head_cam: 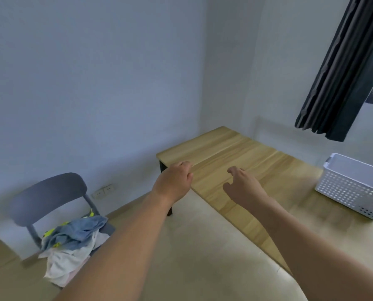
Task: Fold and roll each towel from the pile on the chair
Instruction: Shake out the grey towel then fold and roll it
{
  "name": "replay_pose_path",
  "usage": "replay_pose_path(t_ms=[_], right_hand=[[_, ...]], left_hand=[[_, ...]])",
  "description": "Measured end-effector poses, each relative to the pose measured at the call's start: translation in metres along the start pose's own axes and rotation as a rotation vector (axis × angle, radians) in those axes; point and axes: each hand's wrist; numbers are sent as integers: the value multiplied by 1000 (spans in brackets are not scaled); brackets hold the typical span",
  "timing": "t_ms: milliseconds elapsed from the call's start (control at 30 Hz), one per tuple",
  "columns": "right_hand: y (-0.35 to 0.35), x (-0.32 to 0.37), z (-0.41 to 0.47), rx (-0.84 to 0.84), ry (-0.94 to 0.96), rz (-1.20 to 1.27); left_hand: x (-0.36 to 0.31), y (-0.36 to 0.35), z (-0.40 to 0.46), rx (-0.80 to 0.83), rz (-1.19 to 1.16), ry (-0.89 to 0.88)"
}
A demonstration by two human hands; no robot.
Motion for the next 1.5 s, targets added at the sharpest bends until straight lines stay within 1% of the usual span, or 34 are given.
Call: replay_pose_path(t_ms=[67, 167, 300, 433, 567, 667, 767, 900, 1000, 1133, 1300, 1400, 1500], right_hand=[[-31, 48, -5, 32, -18, 30], [-68, 107, -8, 81, -42, 49], [-89, 158, 1, 82, -32, 20], [-120, 201, 9, 111, 24, 29], [-160, 252, 13, 142, 13, 63], [-189, 298, 25, 129, -2, 44], [-224, 349, 35, 143, -35, 23], [-259, 412, 46, 198, -25, 27], [-269, 438, 62, 181, -30, 47], [-289, 455, 84, 178, -12, 91], [-339, 478, 111, 200, -39, 130], [-382, 494, 132, 267, -88, 117], [-443, 505, 157, 356, -147, 89]], left_hand=[[49, 16, -16, 4, 10, 13], [114, 41, -33, 1, 5, 83], [170, 69, -46, -16, 11, 93], [219, 80, -70, -14, 71, 122], [292, 95, -80, 57, 139, 114], [353, 110, -81, 74, 150, 106], [419, 119, -86, 132, 145, 83], [495, 135, -95, 162, 110, 144], [533, 147, -88, 162, 74, 150], [556, 160, -91, 159, 51, 193], [604, 154, -77, 235, 33, 223], [651, 135, -65, 318, -4, 248], [713, 96, -54, 427, -61, 267]])
Point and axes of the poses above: each hand's wrist, its own z-axis towards the middle knuckle, its own y-axis out of the back of the hand, x = y × z
